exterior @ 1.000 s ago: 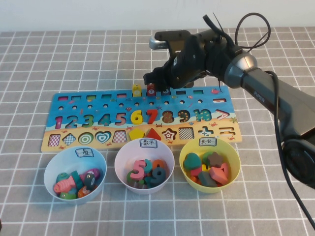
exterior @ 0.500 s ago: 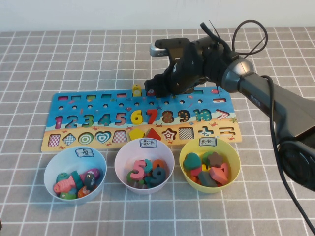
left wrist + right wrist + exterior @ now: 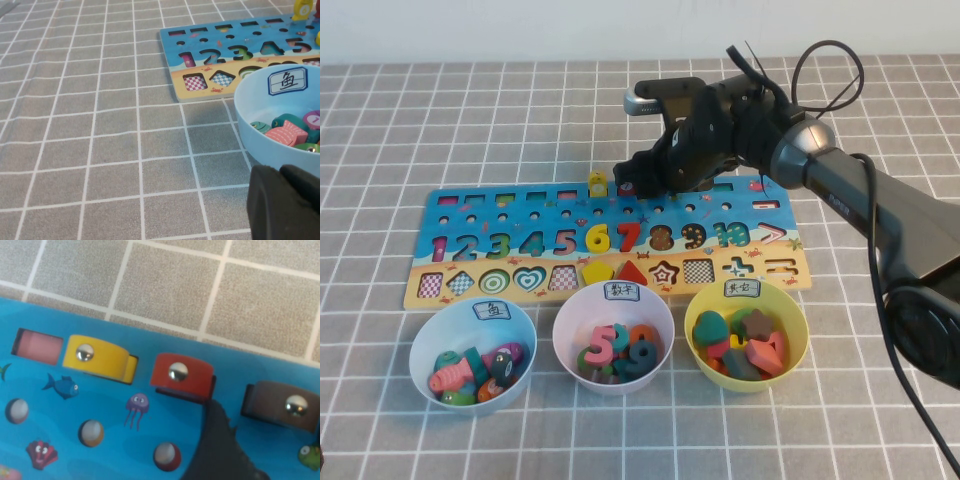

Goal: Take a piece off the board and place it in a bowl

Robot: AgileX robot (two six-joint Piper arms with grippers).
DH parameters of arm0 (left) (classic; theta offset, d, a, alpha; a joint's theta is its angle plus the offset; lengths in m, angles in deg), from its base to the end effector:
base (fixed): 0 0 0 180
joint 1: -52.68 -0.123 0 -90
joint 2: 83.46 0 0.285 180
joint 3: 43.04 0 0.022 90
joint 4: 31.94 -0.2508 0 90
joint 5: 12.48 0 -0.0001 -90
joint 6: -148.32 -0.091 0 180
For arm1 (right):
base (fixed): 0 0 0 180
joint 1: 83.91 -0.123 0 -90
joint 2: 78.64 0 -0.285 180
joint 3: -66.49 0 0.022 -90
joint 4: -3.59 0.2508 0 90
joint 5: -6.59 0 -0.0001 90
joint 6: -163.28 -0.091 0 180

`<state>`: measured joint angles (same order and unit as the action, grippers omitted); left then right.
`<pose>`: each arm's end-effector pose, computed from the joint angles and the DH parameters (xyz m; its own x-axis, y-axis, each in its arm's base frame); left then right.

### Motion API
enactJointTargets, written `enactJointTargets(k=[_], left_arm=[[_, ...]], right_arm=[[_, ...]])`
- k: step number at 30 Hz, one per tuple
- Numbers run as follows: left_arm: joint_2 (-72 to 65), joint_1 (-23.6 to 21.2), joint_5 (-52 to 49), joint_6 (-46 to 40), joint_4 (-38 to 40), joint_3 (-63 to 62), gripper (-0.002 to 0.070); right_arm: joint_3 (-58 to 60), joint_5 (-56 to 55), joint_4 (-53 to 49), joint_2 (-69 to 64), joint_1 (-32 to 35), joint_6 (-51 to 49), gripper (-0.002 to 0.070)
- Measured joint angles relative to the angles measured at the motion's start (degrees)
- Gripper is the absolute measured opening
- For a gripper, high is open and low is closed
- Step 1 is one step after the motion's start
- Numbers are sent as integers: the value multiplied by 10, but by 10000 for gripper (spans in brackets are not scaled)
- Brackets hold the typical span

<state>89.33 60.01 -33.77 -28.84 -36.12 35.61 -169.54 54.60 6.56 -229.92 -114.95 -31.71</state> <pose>0.0526 -0.0043 0.1720 -0.2897 0.0558 -0.9555 0.1078 0.9938 0.0254 0.4746 0.2897 0.1860 -0.8126 -0.1485 -0.5636 -0.3113 0.9281 0.2043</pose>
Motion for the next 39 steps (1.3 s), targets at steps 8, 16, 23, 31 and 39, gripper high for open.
enactJointTargets(k=[8, 16, 23, 31, 39], left_arm=[[0, 0, 0, 0, 0, 0, 0], [0, 0, 0, 0, 0, 0, 0], [0, 0, 0, 0, 0, 0, 0], [0, 0, 0, 0, 0, 0, -1], [0, 0, 0, 0, 0, 0, -1]], right_arm=[[0, 0, 1, 0, 0, 0, 379], [0, 1, 1, 0, 0, 0, 379], [0, 1, 1, 12, 0, 0, 379], [0, -7, -3, 18, 0, 0, 379], [0, -8, -7, 18, 0, 0, 379]])
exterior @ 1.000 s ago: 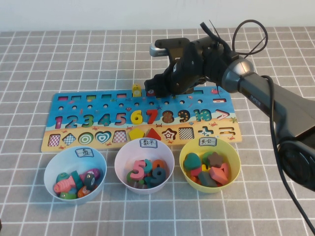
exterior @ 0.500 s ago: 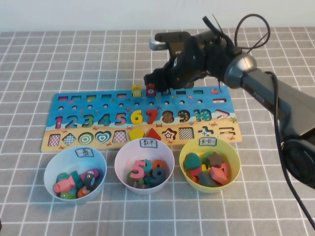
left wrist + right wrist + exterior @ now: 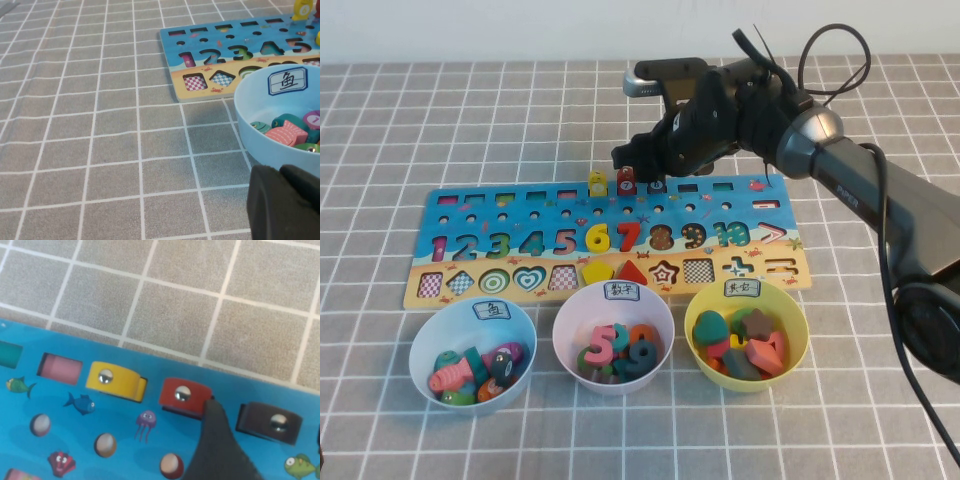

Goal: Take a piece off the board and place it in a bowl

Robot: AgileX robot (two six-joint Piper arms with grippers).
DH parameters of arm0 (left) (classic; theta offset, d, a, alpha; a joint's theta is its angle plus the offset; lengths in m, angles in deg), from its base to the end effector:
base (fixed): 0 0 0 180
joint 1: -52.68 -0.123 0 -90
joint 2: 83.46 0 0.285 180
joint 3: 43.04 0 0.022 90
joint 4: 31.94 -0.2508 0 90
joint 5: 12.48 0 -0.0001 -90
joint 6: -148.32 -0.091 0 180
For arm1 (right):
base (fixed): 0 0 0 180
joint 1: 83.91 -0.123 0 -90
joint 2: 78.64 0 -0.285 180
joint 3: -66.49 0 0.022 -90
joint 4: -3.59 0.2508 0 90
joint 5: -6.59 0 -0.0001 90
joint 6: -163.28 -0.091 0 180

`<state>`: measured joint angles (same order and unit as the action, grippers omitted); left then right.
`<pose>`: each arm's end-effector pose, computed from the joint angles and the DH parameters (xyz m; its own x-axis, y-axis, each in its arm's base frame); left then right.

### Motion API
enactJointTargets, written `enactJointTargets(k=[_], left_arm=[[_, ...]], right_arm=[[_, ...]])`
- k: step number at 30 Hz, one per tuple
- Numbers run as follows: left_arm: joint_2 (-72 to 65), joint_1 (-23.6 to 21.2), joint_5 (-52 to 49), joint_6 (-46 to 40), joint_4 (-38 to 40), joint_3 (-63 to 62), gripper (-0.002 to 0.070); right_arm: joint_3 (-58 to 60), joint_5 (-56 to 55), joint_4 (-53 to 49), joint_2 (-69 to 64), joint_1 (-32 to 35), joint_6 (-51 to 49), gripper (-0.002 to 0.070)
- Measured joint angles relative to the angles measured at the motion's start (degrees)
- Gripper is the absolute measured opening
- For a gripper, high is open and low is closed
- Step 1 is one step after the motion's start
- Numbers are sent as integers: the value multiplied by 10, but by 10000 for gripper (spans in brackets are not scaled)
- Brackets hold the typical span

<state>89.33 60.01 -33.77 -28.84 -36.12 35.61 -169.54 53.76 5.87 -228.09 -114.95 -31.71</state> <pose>0.0526 -0.0043 0.1720 -0.2897 0.0558 -0.9555 0.1078 0.9938 0.0254 0.4740 0.2884 0.2045 -0.7856 -0.1407 -0.6025 -0.3209 0.9252 0.2024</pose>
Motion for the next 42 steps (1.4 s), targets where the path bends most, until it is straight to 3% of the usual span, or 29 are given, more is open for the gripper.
enactJointTargets(k=[5, 24, 42], left_arm=[[0, 0, 0, 0, 0, 0, 0], [0, 0, 0, 0, 0, 0, -1], [0, 0, 0, 0, 0, 0, 0]], right_arm=[[0, 0, -1, 0, 0, 0, 368], [0, 13, -13, 0, 0, 1, 177], [0, 14, -16, 0, 0, 1, 168]])
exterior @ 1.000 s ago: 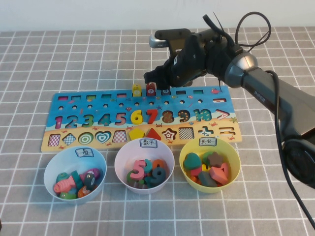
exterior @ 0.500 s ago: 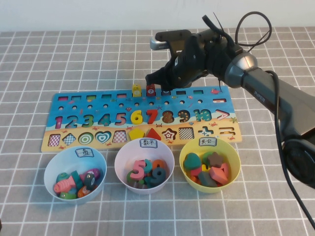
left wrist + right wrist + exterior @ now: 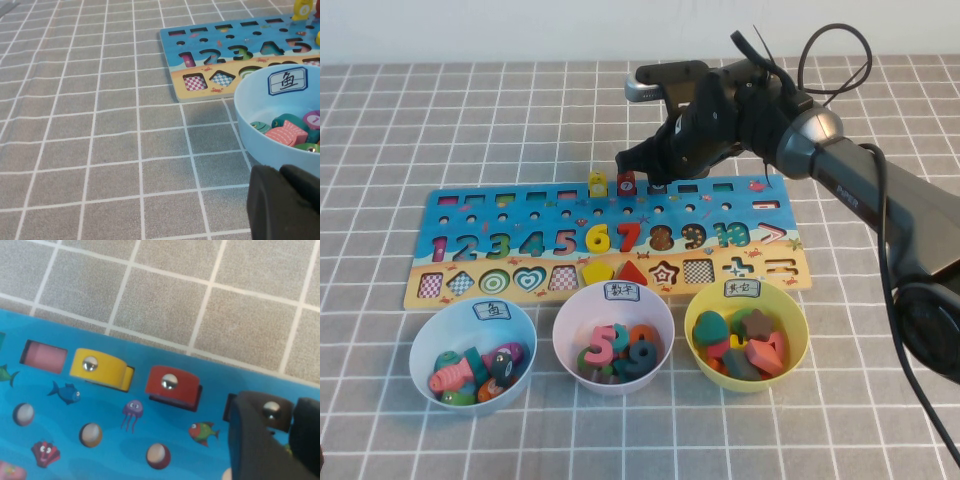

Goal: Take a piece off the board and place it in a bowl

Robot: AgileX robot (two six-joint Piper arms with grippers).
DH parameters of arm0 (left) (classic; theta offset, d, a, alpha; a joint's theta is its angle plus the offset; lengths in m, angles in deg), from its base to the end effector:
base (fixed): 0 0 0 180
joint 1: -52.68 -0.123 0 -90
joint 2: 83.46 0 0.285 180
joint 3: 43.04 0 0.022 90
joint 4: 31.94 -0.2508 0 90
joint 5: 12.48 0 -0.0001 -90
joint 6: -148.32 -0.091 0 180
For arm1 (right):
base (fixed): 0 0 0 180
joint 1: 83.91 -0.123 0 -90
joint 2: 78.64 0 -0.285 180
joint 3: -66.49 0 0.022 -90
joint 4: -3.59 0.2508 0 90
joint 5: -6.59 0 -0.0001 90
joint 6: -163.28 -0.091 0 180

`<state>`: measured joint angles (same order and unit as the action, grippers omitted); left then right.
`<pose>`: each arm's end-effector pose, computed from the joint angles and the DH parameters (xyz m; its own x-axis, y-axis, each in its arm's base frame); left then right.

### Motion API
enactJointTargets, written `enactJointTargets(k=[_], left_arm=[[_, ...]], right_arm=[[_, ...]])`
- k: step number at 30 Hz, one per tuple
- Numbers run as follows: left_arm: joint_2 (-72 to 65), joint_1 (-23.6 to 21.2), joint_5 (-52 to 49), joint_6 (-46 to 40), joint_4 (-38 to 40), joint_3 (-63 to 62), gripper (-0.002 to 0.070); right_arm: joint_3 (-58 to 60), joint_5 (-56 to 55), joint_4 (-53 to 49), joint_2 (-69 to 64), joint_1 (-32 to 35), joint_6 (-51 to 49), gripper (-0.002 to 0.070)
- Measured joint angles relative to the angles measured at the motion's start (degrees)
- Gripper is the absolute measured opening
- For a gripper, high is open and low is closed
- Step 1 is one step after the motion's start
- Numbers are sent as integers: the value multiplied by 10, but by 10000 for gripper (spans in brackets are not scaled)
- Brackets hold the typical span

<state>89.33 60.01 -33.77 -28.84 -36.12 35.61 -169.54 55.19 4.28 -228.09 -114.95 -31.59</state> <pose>0.0526 -0.0043 0.1720 -0.2897 0.0558 -0.9555 0.1078 0.9938 0.0254 0.4734 0.2859 0.2031 -0.7889 -0.1663 -0.5916 -0.3234 0.9310 0.1695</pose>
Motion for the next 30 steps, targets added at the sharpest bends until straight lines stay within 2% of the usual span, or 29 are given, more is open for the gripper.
enactJointTargets(k=[12, 30], left_arm=[[0, 0, 0, 0, 0, 0, -1], [0, 0, 0, 0, 0, 0, -1]], right_arm=[[0, 0, 0, 0, 0, 0, 125], [0, 8, 0, 1, 0, 0, 118]])
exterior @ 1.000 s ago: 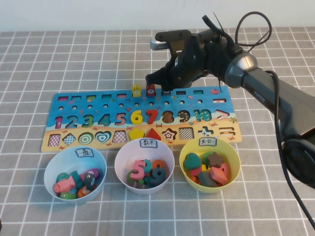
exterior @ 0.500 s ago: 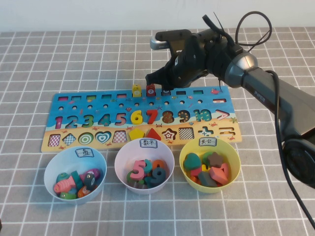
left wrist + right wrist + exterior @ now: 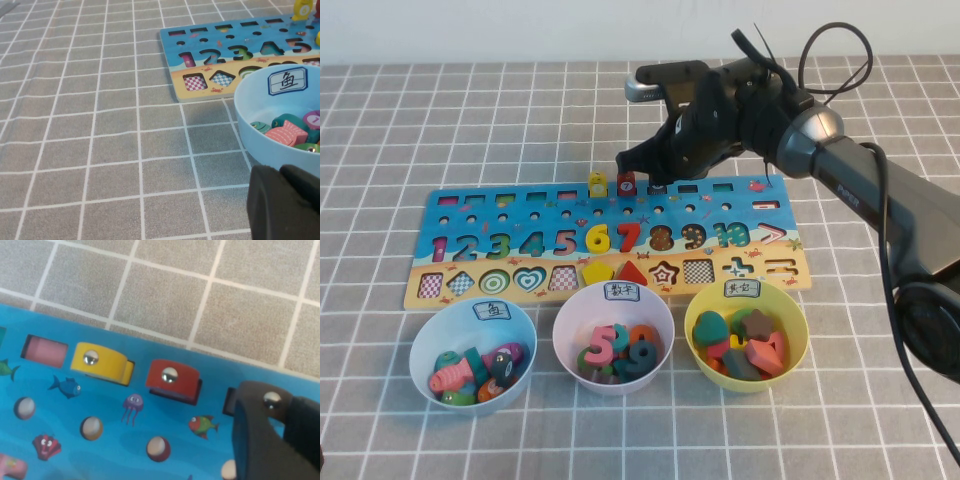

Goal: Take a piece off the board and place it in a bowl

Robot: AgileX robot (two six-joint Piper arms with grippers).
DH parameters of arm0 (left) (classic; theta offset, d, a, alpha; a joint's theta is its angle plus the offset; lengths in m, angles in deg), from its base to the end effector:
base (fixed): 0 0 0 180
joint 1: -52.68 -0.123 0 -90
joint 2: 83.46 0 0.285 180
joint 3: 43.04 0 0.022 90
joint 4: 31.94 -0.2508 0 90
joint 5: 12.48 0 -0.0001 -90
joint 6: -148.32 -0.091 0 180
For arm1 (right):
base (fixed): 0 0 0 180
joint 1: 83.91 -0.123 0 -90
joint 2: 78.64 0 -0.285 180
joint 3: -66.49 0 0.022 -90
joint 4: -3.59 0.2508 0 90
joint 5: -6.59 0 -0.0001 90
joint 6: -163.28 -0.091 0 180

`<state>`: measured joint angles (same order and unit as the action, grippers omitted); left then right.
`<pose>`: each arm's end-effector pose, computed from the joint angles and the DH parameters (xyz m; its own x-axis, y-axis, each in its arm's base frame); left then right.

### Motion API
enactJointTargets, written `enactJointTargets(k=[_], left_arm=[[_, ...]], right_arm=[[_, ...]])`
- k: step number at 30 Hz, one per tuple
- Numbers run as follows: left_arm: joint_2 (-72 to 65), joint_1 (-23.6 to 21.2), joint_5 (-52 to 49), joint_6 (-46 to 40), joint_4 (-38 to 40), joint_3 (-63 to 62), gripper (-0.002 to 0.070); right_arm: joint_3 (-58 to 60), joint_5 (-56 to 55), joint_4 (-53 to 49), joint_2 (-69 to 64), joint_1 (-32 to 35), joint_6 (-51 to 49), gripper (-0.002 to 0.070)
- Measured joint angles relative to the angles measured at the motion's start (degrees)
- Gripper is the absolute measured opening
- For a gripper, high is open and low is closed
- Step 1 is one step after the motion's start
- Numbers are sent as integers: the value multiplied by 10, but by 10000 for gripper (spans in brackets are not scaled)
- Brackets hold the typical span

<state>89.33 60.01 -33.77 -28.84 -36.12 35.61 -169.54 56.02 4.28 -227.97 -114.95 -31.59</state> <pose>0.0526 -0.0043 0.1720 -0.2897 0.0558 -0.9555 0.1078 0.9938 0.0254 0.4724 0.2852 0.2034 -0.7951 -0.1702 -0.5822 -0.3217 0.9320 0.1670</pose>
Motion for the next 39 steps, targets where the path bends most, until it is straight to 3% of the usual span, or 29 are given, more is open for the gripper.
enactJointTargets(k=[18, 28, 39], left_arm=[[0, 0, 0, 0, 0, 0, -1], [0, 0, 0, 0, 0, 0, -1], [0, 0, 0, 0, 0, 0, 0]], right_arm=[[0, 8, -1, 18, 0, 0, 116], [0, -2, -1, -1, 0, 0, 284], [0, -5, 0, -5, 0, 0, 300]])
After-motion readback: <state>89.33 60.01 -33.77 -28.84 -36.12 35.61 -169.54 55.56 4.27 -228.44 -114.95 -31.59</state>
